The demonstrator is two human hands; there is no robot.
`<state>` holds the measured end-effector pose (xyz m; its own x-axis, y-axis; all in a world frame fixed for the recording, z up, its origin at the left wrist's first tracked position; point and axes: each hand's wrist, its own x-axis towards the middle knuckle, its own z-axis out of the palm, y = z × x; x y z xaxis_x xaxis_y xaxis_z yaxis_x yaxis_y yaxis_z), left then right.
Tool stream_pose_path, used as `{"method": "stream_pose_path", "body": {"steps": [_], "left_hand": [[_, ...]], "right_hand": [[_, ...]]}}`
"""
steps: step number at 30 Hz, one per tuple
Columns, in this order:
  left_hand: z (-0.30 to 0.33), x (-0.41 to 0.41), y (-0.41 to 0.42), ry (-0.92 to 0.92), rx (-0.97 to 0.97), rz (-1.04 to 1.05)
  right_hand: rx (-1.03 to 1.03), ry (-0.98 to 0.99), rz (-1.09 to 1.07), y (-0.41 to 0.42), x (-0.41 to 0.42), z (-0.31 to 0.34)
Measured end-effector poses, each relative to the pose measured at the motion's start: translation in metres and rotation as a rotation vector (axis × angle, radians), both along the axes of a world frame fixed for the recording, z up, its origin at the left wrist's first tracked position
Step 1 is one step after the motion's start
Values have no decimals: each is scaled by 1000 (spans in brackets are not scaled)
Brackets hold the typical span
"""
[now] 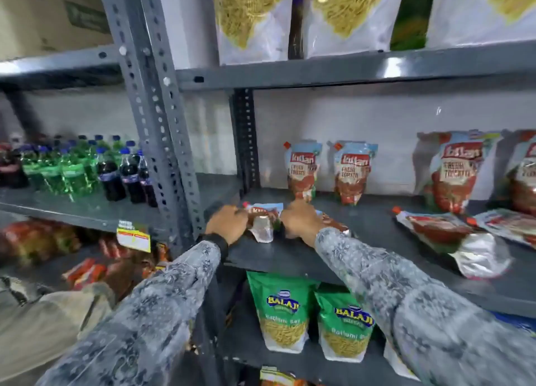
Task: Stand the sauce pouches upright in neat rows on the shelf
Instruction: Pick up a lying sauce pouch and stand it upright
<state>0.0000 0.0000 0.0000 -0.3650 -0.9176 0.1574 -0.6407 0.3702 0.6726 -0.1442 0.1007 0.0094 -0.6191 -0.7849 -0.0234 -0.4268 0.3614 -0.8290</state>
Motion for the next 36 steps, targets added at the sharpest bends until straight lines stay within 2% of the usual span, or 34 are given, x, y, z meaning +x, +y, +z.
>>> {"method": "stream_pose_path", "body": {"steps": [5,12,14,18,24,26,36], "left_hand": [[-12,-24,-31,355,512,87],[-28,-41,-54,664,791,69],[-27,-41,-54,730,782,87],[-14,-48,-60,751,597,178],[12,-56,-46,972,308,232],[9,-54,-42,1034,276,271],[-29,-48,-31,968,243,259]], "right_hand": [[13,-313,-101,-37,-11,-1],[-14,-513,-139,-54,-23,0],[-29,-568,-126,-55,-27,3],[-59,-578,-124,-54,-38,13],[-319,-412,-124,-65,-52,22],[-341,-354,-110,-69,-50,14],[-303,-375,-158,-73,-42,-15]]}}
